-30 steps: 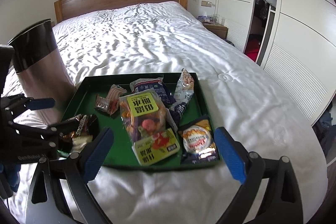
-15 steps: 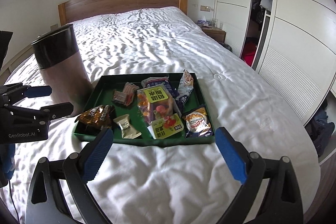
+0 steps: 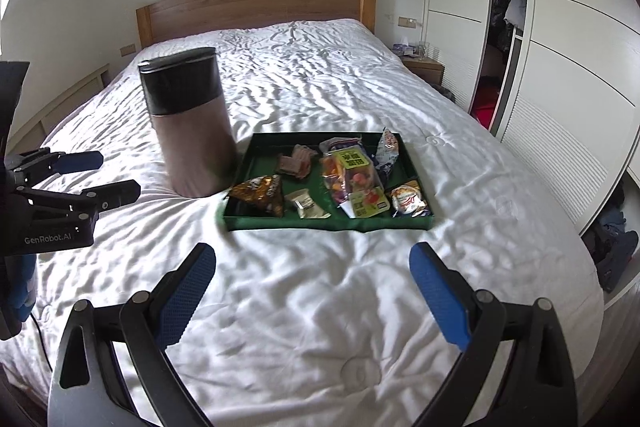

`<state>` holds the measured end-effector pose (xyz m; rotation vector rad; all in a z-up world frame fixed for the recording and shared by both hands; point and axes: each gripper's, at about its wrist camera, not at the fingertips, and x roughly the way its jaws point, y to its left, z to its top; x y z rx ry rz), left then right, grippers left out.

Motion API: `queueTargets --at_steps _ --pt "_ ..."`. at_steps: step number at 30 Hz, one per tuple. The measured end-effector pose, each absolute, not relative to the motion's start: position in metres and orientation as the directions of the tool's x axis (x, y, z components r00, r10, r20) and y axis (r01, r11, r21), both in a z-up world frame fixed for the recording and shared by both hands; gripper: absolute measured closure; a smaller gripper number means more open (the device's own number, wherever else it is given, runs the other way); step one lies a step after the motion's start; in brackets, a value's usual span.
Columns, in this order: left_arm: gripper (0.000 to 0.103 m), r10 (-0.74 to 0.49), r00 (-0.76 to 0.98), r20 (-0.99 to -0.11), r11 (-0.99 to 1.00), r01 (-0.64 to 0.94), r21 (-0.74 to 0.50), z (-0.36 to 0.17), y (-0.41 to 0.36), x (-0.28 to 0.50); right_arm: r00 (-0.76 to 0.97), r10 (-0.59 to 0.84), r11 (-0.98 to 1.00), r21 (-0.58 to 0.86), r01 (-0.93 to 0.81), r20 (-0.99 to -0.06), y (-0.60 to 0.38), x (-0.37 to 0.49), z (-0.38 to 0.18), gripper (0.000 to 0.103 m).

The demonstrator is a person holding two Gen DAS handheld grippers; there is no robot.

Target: Organize snacks

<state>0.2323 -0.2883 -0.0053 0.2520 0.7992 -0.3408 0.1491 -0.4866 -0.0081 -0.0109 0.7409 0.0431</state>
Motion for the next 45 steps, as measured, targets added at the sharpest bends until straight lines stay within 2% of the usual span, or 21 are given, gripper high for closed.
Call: queueTargets --at_steps 3,6,14,19,29,45 --pt "0.030 -0.210 0.649 -0.731 0.921 0.381 0.074 0.001 -0.271 0.213 0.737 0.050 0.999 0.026 -0.044 -0.674 -0.474 0.129 -0.003 0.000" --pt "0.024 -0.223 0.652 -0.724 0.927 0.373 0.051 0.007 -0.255 0.192 0.740 0.059 0.998 0.033 -0.049 -0.670 -0.460 0.110 0.003 0.000" --pt "0.021 -0.232 0.674 -0.702 0.934 0.355 0.031 0.022 -0.226 0.145 0.754 0.061 0.998 0.047 -0.041 -0.654 -0.434 0.067 0.020 0.000" --pt "0.014 -0.261 0.695 -0.670 0.935 0.354 0.003 0.037 -0.207 0.120 0.768 0.051 0.998 0.013 -0.055 -0.639 -0.420 0.047 0.033 0.000" --pt "0.014 -0.285 0.727 -0.625 0.934 0.358 -0.009 0.056 -0.198 0.105 0.792 0.030 0.999 -0.016 -0.050 -0.609 -0.420 0.035 0.050 0.000" --pt "0.014 -0.267 0.719 -0.642 0.936 0.353 0.007 0.052 -0.198 0.103 0.777 -0.019 1.000 -0.021 0.008 -0.629 -0.446 0.041 0.039 0.000"
